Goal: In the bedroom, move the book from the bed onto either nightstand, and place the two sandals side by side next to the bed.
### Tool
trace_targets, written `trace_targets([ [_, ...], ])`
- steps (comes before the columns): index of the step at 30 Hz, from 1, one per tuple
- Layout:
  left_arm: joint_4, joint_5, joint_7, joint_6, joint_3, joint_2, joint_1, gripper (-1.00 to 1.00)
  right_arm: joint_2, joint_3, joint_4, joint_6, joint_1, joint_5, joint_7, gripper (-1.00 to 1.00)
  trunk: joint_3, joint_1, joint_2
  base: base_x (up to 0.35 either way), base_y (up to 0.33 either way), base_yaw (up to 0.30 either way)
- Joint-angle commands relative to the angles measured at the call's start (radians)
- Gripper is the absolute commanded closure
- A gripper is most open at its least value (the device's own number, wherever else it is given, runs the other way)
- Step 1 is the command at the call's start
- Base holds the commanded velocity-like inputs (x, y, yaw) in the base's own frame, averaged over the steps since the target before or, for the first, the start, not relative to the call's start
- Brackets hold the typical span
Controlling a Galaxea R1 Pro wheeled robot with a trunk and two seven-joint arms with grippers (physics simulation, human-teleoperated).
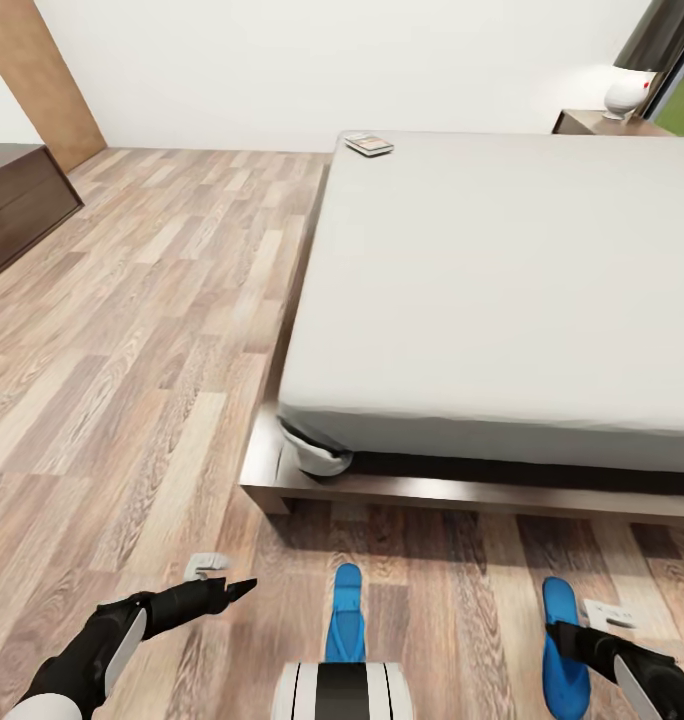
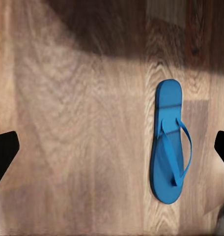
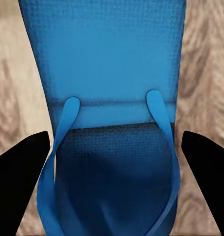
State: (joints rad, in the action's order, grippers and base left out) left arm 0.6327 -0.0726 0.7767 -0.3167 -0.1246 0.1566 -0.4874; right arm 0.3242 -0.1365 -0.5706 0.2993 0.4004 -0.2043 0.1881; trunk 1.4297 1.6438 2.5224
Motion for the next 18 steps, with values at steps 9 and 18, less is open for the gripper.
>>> trace_targets([
  [9,-0.001,-0.009,0.003,-0.010,-0.001,0.000,0.000,-1.00,0.000,-0.005,-0.003,0.010,0.001,-0.020,0.004,1.00,0.001,0.000,0.000,0.000,0.292,0.000],
  [18,-0.001,-0.009,0.003,-0.010,0.000,-0.003,0.000,-1.00,-0.001,-0.004,-0.004,0.009,0.001,-0.018,0.004,1.00,0.001,0.000,0.000,0.000,0.292,0.000],
])
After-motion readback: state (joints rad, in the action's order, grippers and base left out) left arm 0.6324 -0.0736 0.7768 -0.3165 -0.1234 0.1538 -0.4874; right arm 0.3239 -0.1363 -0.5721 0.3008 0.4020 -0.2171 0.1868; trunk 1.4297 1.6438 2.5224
